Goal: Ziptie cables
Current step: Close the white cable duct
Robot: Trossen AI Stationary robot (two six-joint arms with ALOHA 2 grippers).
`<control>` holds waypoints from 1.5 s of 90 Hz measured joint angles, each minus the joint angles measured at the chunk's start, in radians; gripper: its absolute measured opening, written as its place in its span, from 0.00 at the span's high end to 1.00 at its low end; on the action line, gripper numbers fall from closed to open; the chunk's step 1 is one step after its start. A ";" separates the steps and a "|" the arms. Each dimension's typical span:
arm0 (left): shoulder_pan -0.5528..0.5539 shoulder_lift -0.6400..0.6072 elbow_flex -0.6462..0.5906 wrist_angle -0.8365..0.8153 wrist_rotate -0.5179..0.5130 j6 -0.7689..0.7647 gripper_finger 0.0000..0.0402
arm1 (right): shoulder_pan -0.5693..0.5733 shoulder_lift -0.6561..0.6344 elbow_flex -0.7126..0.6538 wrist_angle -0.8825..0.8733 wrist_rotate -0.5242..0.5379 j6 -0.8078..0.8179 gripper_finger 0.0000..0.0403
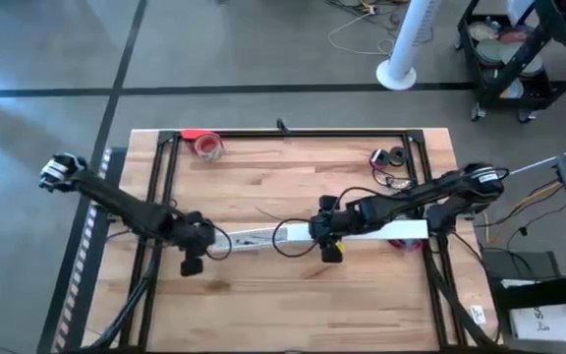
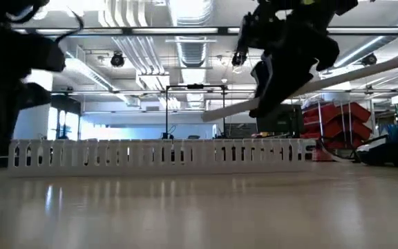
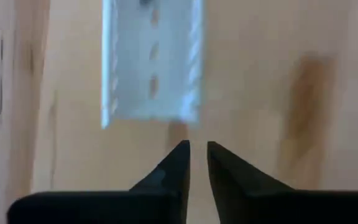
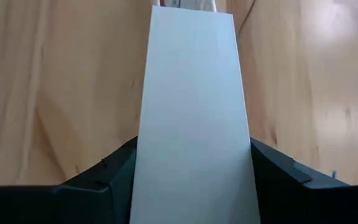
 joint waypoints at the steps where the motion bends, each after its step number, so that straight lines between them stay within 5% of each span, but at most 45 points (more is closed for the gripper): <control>1: 0.000 -0.009 0.001 0.009 -0.015 -0.001 0.86 | -0.001 -0.003 -0.001 -0.001 0.000 0.000 0.47; 23: 0.024 -0.002 -0.030 0.515 -0.305 0.174 0.71 | -0.069 -0.094 -0.022 -0.034 0.031 -0.014 0.47; 48: 0.071 0.374 -0.022 0.944 -0.308 0.288 0.72 | -0.113 -0.125 -0.029 -0.042 0.022 -0.032 0.47; 63: 0.085 0.546 0.017 1.020 -0.267 0.286 0.78 | -0.109 -0.132 -0.029 -0.030 0.014 -0.023 0.47; 87: 0.108 0.641 0.035 1.030 -0.234 0.251 0.85 | -0.103 -0.129 -0.029 -0.028 -0.029 0.028 0.47; 115: 0.109 0.574 0.040 1.048 -0.208 0.288 0.97 | -0.089 -0.133 -0.029 -0.033 -0.035 0.070 0.47; 135: 0.216 0.535 0.042 1.049 -0.102 0.405 0.85 | -0.089 -0.132 -0.029 -0.024 -0.035 0.066 0.47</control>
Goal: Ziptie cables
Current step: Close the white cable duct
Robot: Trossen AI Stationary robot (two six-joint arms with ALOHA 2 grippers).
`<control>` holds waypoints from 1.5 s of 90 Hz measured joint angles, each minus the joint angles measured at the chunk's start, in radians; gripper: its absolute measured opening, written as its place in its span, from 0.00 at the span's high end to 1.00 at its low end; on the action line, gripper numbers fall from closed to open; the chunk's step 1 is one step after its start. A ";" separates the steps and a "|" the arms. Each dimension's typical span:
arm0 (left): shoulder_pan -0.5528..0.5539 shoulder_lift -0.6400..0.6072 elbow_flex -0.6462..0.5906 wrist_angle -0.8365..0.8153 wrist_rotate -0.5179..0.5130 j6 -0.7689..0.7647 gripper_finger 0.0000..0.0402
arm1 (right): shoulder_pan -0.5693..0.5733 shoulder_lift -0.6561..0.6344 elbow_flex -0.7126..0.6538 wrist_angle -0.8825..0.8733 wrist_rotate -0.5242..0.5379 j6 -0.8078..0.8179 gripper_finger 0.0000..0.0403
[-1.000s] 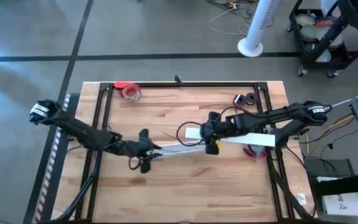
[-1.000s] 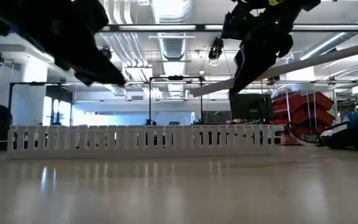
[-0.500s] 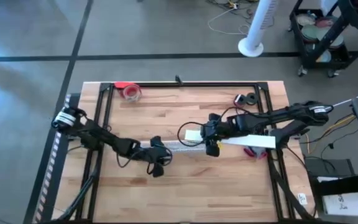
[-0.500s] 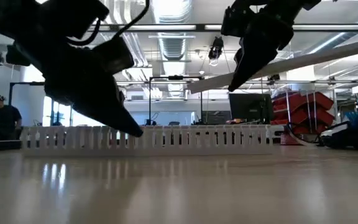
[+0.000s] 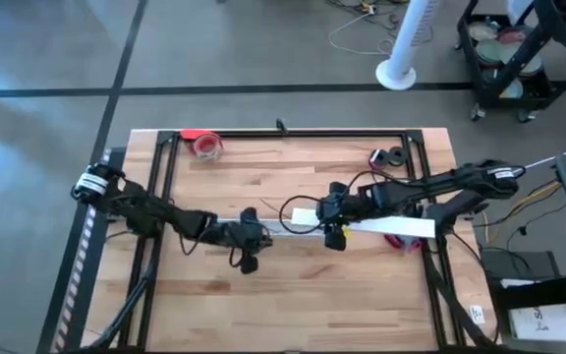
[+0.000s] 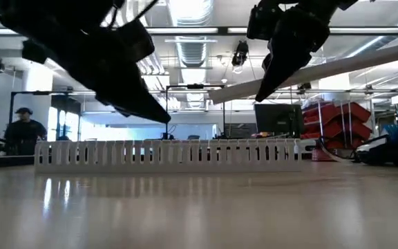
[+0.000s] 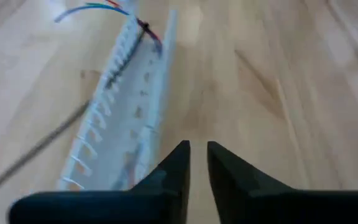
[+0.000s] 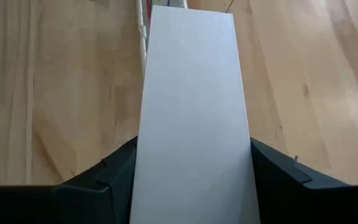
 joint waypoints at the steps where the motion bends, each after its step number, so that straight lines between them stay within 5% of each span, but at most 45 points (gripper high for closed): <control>1: 0.009 0.003 0.000 0.002 0.012 0.006 0.84 | 0.000 0.000 0.000 0.000 0.000 0.000 0.47; 19: 0.107 0.067 0.005 0.017 0.170 0.072 0.66 | 0.000 0.000 0.000 0.002 0.000 0.005 0.47; 30: 0.118 0.117 0.011 0.019 0.179 0.087 0.62 | 0.000 0.000 0.000 0.003 0.000 0.005 0.47; 40: 0.120 0.141 0.005 0.000 0.173 0.079 0.69 | 0.000 0.001 0.000 0.005 0.000 0.004 0.47; 56: 0.120 0.111 -0.017 -0.035 0.180 0.012 0.97 | 0.000 0.001 -0.007 0.022 0.000 -0.005 0.47; 99: 0.012 -0.199 -0.227 -0.200 0.181 -0.201 0.99 | 0.022 0.029 -0.084 0.174 -0.057 -0.069 0.47; 120: 0.004 -0.412 -0.219 -0.448 0.183 -0.227 0.85 | 0.024 0.028 -0.086 0.186 -0.060 -0.088 0.47; 135: 0.004 -0.474 -0.166 -0.466 0.160 -0.212 0.69 | 0.029 0.035 -0.110 0.182 -0.063 -0.086 0.47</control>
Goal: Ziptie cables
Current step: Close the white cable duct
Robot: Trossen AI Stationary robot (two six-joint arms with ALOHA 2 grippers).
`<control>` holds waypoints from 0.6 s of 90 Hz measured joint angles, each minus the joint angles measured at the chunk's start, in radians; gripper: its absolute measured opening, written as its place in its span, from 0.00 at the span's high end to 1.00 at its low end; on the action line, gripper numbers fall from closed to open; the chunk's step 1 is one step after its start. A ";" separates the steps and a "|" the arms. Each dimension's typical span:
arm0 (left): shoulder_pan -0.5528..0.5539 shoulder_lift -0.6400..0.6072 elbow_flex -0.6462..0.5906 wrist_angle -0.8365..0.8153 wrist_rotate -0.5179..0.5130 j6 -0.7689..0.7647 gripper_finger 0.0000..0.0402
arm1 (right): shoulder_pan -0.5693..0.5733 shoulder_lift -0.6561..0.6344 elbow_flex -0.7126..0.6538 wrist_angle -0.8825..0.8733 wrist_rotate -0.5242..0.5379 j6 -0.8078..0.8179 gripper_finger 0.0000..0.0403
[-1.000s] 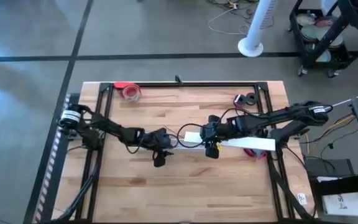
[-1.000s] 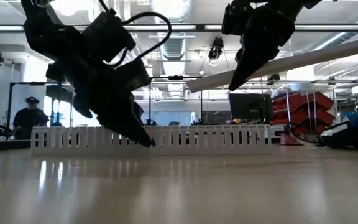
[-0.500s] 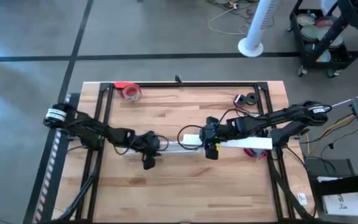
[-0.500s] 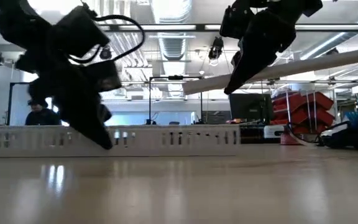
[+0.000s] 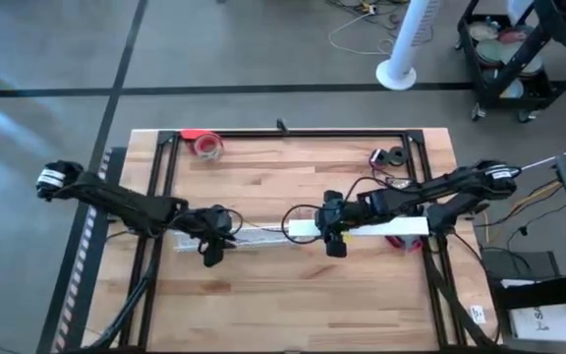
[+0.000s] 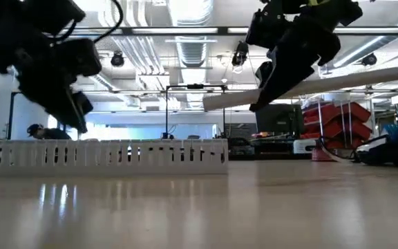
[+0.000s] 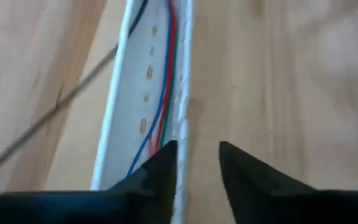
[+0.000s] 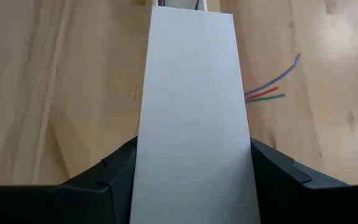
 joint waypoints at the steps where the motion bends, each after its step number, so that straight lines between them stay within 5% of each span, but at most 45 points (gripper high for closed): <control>1: 0.000 0.000 0.004 0.005 -0.008 0.006 0.67 | 0.001 0.000 -0.002 -0.001 0.000 0.001 0.47; 19: 0.008 0.116 0.057 0.162 -0.145 0.122 0.51 | 0.013 -0.001 -0.020 -0.069 0.001 0.032 0.47; 54: 0.059 0.495 0.189 0.357 -0.123 0.247 0.44 | 0.042 -0.002 -0.084 0.003 0.023 0.019 0.47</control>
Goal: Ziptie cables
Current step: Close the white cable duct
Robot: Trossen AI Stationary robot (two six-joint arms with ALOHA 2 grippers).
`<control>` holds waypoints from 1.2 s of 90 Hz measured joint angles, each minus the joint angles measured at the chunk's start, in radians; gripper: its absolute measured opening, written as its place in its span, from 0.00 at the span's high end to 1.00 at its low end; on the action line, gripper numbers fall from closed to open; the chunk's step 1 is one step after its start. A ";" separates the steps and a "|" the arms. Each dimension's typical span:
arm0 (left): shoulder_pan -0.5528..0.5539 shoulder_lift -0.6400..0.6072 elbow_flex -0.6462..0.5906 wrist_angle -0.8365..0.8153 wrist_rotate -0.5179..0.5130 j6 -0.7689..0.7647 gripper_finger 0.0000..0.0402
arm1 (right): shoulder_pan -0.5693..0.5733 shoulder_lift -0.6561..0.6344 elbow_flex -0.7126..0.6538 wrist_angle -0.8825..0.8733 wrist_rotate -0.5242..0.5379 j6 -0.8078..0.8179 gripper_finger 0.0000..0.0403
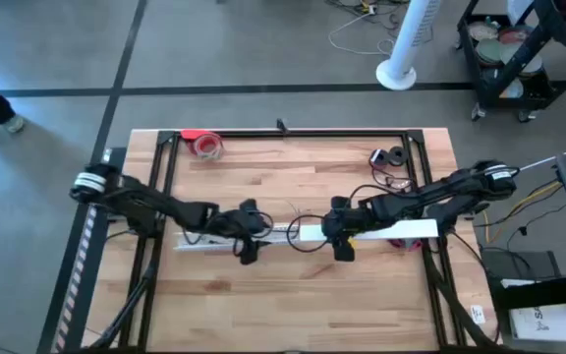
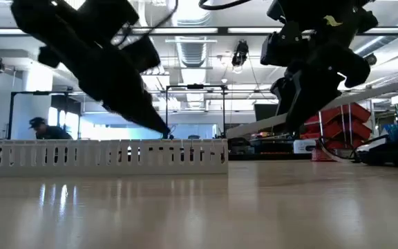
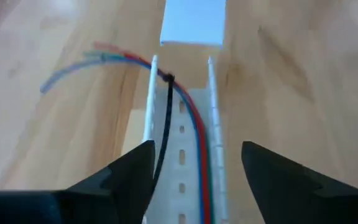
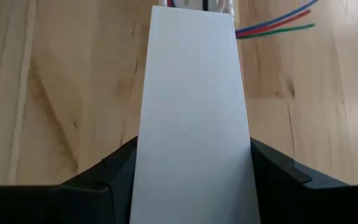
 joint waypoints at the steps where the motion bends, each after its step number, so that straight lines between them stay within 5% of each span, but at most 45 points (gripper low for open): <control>1: 0.002 0.006 0.001 0.001 0.004 0.001 0.44 | 0.002 0.000 -0.004 0.009 -0.001 0.000 0.47; 26: 0.018 0.050 0.013 -0.006 0.041 0.020 0.42 | 0.031 0.001 -0.050 0.070 0.161 -0.024 0.47; 60: 0.048 -0.025 0.074 -0.079 0.030 0.106 0.44 | 0.026 0.042 -0.051 0.187 0.143 -0.091 0.47; 108: 0.082 0.076 0.043 0.040 0.092 0.036 0.17 | 0.017 0.030 -0.057 0.149 0.145 -0.082 0.47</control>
